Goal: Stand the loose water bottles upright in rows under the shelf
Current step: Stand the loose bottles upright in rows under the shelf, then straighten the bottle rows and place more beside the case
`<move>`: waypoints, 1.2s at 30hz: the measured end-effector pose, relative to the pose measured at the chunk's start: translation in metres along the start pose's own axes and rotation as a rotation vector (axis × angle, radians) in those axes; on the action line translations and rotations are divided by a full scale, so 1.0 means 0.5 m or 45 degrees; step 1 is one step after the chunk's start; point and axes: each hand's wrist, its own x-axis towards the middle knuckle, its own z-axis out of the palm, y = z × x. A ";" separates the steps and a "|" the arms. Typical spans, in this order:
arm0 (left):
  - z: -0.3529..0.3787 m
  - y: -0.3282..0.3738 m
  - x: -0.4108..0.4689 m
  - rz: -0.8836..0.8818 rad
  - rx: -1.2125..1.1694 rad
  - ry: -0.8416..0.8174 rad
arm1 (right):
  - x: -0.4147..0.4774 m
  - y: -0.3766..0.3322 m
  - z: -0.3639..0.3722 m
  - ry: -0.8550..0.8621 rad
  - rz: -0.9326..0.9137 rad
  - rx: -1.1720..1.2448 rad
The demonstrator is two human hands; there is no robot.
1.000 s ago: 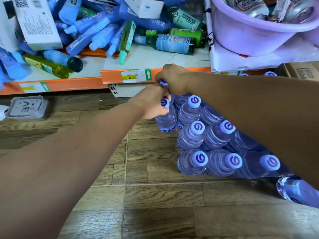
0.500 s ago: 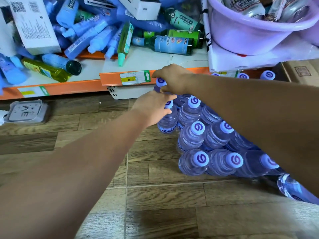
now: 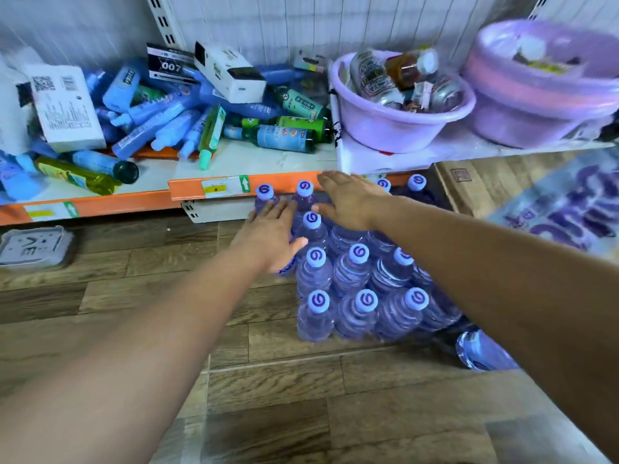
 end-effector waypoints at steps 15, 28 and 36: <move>0.062 0.282 -0.081 0.308 -0.049 -0.158 | -0.368 0.141 0.043 -0.165 0.286 -0.026; 0.151 0.321 -0.082 0.300 -0.176 0.087 | -0.379 0.165 0.127 -0.252 0.312 -0.058; 0.189 0.402 -0.071 0.118 0.020 0.218 | -0.330 0.229 0.199 -0.108 0.132 -0.034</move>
